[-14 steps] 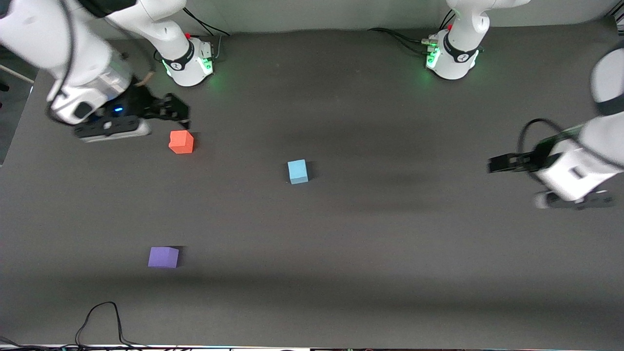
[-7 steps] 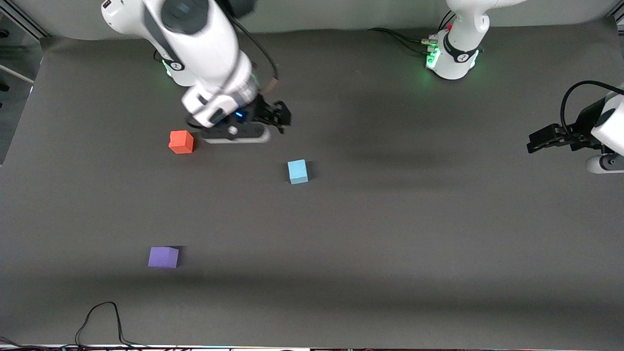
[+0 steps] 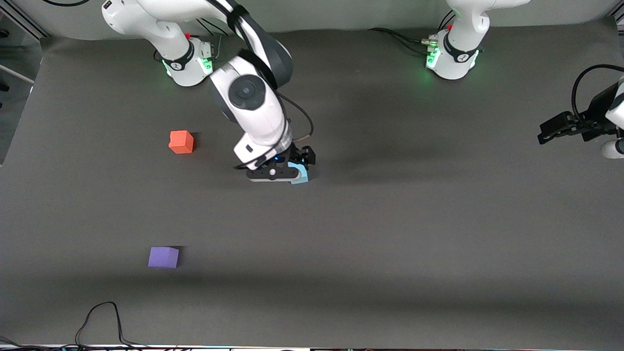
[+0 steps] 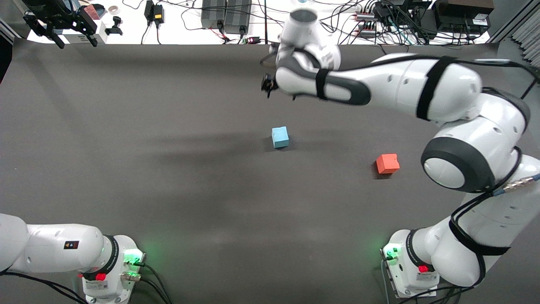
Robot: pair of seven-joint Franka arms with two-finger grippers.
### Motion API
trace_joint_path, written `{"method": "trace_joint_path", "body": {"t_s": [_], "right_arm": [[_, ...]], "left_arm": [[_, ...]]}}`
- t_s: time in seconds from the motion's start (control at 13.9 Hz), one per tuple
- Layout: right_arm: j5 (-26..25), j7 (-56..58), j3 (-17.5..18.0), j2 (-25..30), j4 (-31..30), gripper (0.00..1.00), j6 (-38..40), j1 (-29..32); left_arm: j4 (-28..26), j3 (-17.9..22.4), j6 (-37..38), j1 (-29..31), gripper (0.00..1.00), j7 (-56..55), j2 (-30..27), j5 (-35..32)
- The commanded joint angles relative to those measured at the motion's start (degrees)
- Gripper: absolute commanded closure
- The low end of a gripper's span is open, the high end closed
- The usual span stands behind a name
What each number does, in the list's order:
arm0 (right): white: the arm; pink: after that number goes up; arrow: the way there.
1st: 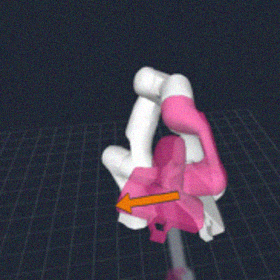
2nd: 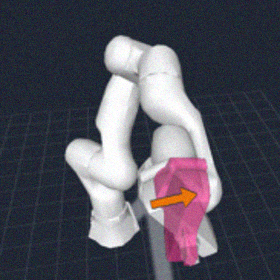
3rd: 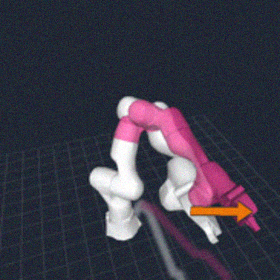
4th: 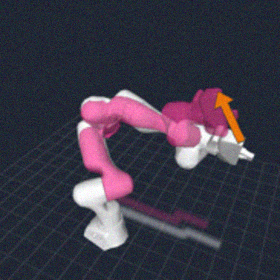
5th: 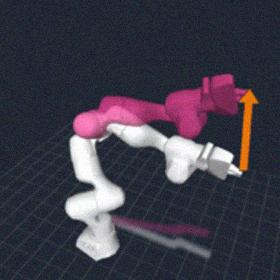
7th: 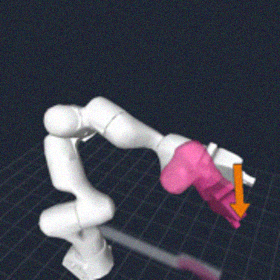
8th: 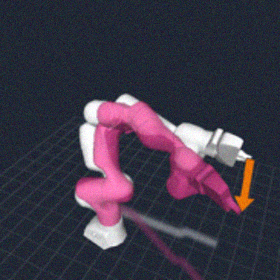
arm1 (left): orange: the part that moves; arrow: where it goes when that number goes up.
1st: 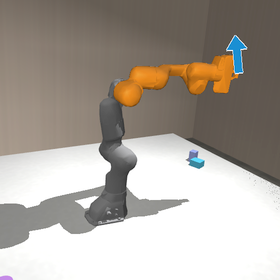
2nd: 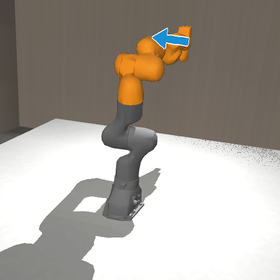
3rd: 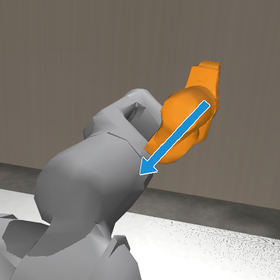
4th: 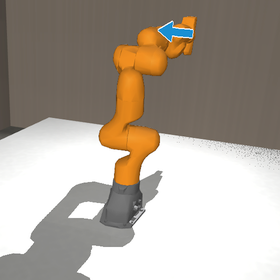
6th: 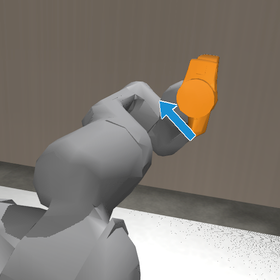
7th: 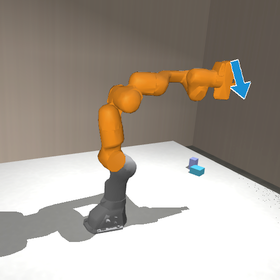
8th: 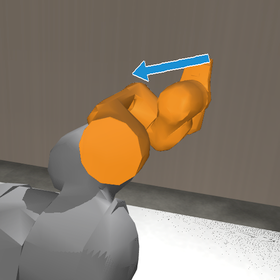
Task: Place blue block between orange and purple blocks
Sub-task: 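Reach the right gripper to the light-blue block and grasp it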
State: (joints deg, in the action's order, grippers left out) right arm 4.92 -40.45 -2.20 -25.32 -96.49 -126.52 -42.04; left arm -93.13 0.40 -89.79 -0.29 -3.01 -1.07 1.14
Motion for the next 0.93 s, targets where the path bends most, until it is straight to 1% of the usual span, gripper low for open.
{"method": "trace_joint_path", "body": {"t_s": [0.0,0.07,0.22,0.29,0.36,0.43,0.72,0.86], "right_arm": [[-0.08,-1.29,-0.87,-1.39,-5.45,0.00,-6.61,-1.55],[-0.08,-1.29,-0.87,-1.48,-7.64,0.01,-9.59,-1.47],[0.09,-1.56,-0.87,-1.57,-10.55,0.01,-13.29,-1.64],[0.09,-2.08,-0.78,-1.92,-11.17,0.01,-14.88,-1.73],[0.09,-3.91,-0.78,-3.49,-11.09,0.01,-16.81,-2.25],[0.09,-5.76,-0.96,-4.37,-11.00,0.01,-18.04,-4.09],[-0.52,-5.95,-1.22,-6.66,-11.53,0.01,-19.02,-5.16],[-1.83,-5.43,-1.22,-6.93,-14.41,0.01,-23.04,-5.16]], "left_arm": [[1.62,1.71,2.16,-2.34,0.00,0.82,-0.78,-0.52],[2.33,1.71,2.16,-2.43,0.00,0.56,-0.60,-0.44],[1.90,1.54,2.34,-2.34,0.00,0.73,-0.60,-0.61],[1.72,1.45,2.25,-2.34,0.00,0.82,-0.69,-0.70],[1.11,1.45,1.99,-2.26,0.00,0.82,-0.77,-0.70],[0.85,1.45,1.99,-2.25,0.00,0.82,-0.95,-0.87],[0.58,1.01,2.07,-2.34,0.00,0.82,-1.04,-1.23],[0.58,0.74,2.16,-2.17,0.00,0.99,-1.04,-1.23]]}}
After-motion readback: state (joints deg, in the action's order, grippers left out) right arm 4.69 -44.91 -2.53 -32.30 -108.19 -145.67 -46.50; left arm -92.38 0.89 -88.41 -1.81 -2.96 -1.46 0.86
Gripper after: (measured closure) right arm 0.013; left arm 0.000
